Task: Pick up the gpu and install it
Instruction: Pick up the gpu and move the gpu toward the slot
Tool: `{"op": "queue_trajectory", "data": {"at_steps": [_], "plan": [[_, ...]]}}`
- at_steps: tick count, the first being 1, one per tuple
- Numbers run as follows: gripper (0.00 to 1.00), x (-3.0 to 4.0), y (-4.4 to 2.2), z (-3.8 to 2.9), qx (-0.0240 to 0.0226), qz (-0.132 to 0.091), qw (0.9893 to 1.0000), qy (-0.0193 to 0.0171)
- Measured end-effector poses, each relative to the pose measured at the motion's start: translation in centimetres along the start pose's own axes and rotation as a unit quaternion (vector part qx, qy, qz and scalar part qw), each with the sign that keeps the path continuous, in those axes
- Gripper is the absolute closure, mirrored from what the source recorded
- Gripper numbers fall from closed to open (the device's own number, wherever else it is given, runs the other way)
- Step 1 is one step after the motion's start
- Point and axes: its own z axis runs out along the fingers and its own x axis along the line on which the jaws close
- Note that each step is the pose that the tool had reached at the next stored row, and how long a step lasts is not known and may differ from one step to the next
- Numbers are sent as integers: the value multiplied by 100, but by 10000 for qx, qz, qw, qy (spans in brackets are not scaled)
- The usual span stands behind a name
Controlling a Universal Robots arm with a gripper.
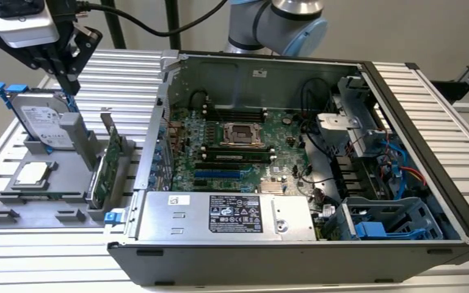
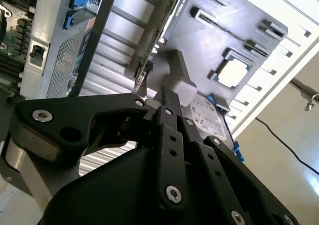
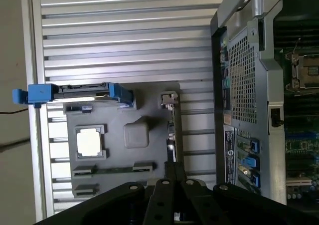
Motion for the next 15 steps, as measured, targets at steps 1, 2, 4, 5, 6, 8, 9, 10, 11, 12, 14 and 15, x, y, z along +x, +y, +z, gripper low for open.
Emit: {"op": "queue_trajectory", "data": {"at_steps": [1,2,4,5,6,8,9,10,11,12,14,15], "plan": [[100,-1,-7,0,0,0,10000,2],[100,-2,-13,0,0,0,10000,4],[100,-4,-25,-1,1,0,10000,9],[100,-5,-32,0,1,1,10000,11],[100,-5,-39,0,1,1,10000,12],[100,-7,-52,0,1,1,10000,17],[100,-8,-58,-1,1,1,10000,19],[100,-8,-62,-1,2,1,10000,20],[100,-9,-68,-1,2,1,10000,22],[100,-10,-73,-1,2,1,10000,23],[100,-11,-81,-1,2,1,10000,26],[100,-11,-86,-1,2,2,10000,27]]}}
